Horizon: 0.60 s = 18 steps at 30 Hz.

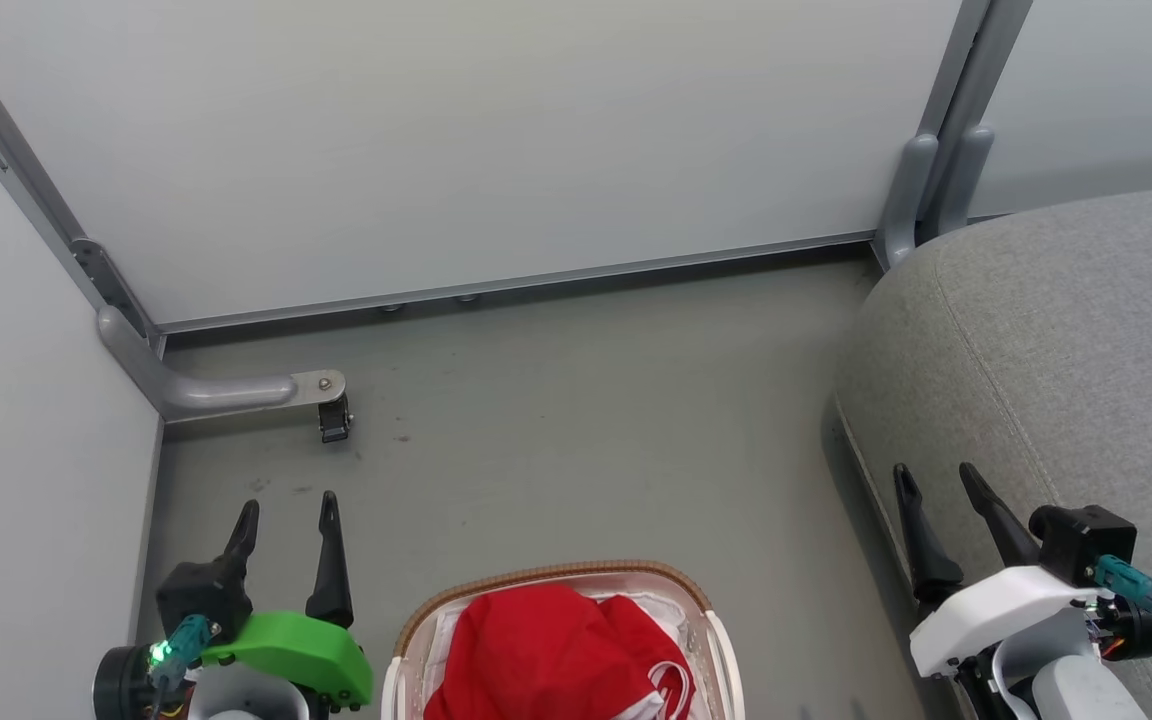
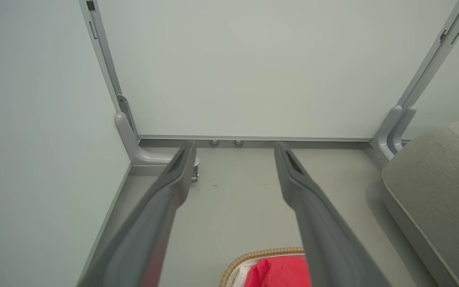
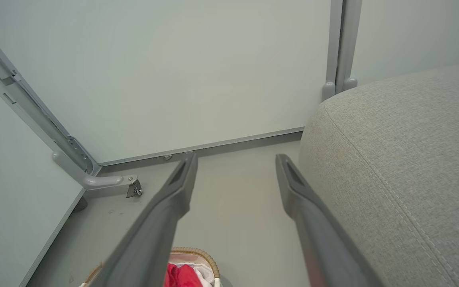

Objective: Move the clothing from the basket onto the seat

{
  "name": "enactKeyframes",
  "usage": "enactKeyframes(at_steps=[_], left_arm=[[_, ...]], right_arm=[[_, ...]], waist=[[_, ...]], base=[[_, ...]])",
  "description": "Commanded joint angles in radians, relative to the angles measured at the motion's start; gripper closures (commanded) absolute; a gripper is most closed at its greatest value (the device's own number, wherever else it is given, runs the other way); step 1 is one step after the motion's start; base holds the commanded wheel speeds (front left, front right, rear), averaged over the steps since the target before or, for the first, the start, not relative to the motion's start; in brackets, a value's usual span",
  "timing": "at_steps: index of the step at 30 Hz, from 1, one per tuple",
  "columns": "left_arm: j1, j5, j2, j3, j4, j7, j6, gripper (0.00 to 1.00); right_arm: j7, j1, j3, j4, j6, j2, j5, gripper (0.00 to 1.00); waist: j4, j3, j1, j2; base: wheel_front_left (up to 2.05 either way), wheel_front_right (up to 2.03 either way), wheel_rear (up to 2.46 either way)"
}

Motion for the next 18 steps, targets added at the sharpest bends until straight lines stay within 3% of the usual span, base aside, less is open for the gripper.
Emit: enactKeyframes(at_steps=[1,12,18], left_arm=[[0.008,0.025,0.001,0.002,-0.009,-0.009,-0.001,0.00],[0.011,0.127,-0.014,-0.005,0.007,-0.032,-0.022,0.00],[-0.024,0.172,-0.030,-0.030,0.038,-0.043,-0.046,0.00]], right_arm=[[-0.010,0.003,-0.003,0.000,0.000,-0.002,-0.025,0.00],[-0.032,0.000,0.011,0.016,0.000,-0.004,-0.114,0.00],[-0.044,-0.032,0.030,0.002,0.000,-0.011,-0.158,0.00]], waist=[[0.000,0.000,0.0000,0.0000],[-0.011,0.018,-0.0001,0.0000],[-0.034,0.085,-0.0001,0.0000]], base=[[0.00,0.00,0.00],[0.00,0.00,0.00],[0.00,0.00,0.00]])
